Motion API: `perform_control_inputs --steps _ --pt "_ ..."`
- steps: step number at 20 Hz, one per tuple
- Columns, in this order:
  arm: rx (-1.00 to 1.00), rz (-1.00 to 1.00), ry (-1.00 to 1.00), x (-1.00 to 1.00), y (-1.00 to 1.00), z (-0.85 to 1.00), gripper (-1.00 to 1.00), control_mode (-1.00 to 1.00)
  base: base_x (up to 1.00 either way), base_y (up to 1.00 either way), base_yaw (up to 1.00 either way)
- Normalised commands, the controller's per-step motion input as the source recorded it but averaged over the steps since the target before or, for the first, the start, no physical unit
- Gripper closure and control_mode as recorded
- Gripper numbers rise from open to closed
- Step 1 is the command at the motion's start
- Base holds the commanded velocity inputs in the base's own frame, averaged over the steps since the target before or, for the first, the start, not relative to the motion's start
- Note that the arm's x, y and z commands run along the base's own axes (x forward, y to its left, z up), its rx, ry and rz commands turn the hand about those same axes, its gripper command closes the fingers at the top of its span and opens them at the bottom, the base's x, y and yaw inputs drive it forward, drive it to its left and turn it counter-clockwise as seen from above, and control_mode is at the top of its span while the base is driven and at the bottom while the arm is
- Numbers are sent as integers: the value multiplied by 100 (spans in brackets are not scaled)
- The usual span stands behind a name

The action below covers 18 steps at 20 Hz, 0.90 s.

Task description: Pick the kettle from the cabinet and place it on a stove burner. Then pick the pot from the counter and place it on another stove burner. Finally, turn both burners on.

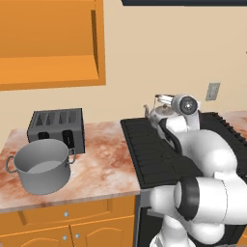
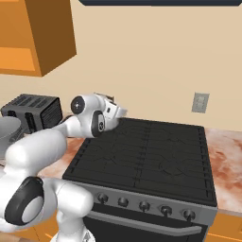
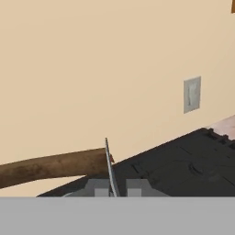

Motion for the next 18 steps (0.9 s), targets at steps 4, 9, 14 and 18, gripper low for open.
perform_control_inputs --steps 4,9,14,18 --pt "0 0 4 32 -10 -20 100 -100 0 0 0" --pt "0 0 3 11 -10 -6 100 -100 0 0 0" --pt "0 0 1 17 -5 -11 100 -100 0 0 0" --pt "0 0 2 22 -5 -12 100 -100 0 0 0"
